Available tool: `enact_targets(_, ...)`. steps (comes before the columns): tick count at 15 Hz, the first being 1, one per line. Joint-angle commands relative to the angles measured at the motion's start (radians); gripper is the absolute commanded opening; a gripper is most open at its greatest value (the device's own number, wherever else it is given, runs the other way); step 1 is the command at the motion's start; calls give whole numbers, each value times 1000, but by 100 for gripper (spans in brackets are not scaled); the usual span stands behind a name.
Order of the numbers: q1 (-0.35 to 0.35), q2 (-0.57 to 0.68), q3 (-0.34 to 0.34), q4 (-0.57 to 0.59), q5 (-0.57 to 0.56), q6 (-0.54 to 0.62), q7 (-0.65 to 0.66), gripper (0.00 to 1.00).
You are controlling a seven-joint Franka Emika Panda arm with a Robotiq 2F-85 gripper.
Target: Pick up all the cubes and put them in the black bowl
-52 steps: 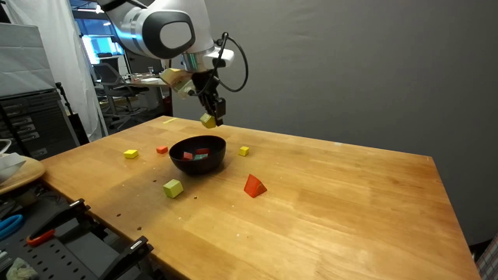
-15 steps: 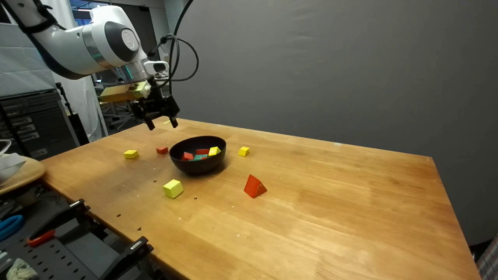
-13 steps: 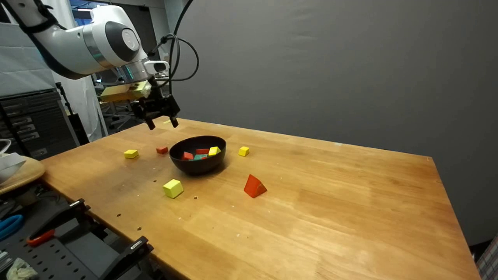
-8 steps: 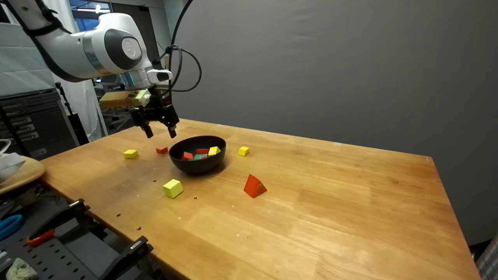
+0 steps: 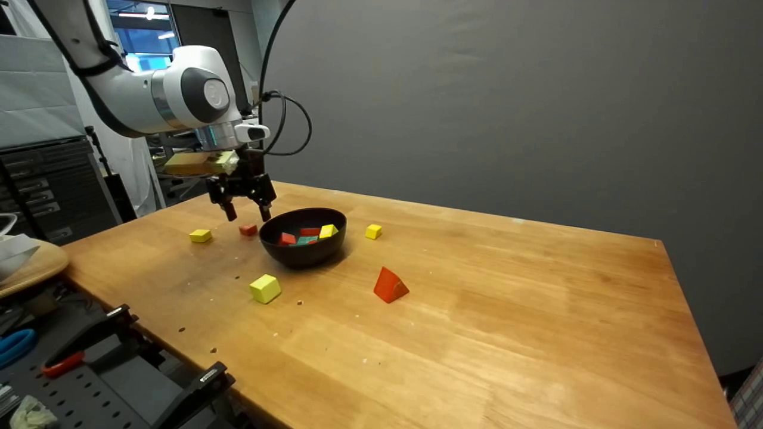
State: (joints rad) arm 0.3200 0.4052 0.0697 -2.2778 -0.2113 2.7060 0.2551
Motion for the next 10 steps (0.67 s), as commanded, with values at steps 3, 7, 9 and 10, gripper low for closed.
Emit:
enact_targets(3, 21, 106, 16, 158, 32, -111, 9, 100)
enact_targets(7, 18, 182, 42, 226, 84, -141, 10, 100)
enact_targets(9, 22, 210, 45, 249, 102, -146, 13, 75)
enact_targets(10, 19, 221, 48, 258, 114, -143, 10, 72)
